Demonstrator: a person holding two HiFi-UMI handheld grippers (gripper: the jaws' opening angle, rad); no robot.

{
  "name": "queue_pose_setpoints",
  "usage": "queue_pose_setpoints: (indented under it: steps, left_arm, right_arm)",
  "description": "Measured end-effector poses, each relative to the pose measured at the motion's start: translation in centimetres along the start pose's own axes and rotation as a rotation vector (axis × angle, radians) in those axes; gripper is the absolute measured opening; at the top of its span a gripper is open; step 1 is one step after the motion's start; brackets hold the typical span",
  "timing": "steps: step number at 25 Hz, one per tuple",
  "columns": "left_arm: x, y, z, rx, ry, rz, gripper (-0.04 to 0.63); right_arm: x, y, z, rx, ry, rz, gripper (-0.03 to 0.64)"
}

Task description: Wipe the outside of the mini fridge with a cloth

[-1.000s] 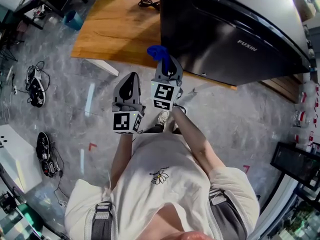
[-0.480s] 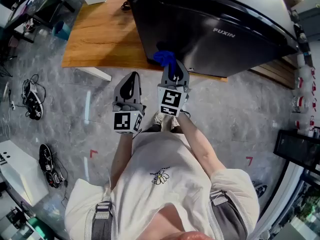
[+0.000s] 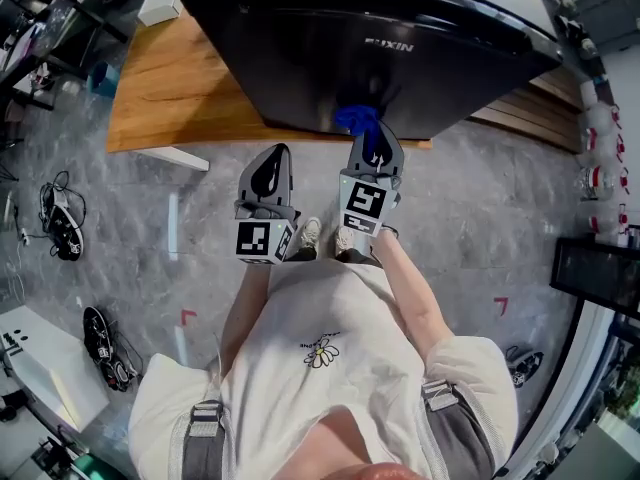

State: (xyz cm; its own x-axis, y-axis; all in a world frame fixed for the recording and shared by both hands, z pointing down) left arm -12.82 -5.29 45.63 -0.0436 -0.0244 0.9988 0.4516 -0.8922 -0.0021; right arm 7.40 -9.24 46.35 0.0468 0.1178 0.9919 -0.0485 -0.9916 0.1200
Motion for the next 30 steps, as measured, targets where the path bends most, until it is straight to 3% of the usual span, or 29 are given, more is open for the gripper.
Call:
queue_pose_setpoints:
  steps: [7,16,30]
  left_arm:
    - [0.0,1.2,2.1,0.041,0.012,-0.004,0.005]
    - [0.0,1.6,2.9,0.034,0.031,-0.002,0.005]
    - [-1.0,0.9,3.3,0.009,0.058,0.011,0.005]
  right_arm:
    - [0.8,-1.0,5.6,0.119,0.012,-0.011,0.061]
    - [1.8,-1.5,11.9,0.300,0.045,-0.012,0.061]
    - [1.9,-1.5,15.3,0.387,0.060,-0.011,0.061]
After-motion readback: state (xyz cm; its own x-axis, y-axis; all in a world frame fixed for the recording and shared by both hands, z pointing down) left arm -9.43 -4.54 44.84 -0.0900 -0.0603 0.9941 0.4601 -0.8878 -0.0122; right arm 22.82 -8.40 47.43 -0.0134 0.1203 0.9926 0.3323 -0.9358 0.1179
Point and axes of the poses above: the fingertips, and each gripper's own axes: y forward along the fingers, z to its right, x out of its underside, the point moved 10 cm from there along -y, backward along the fingers, and after that the axes turned 7 degrees about y, right-handed, at the moved point
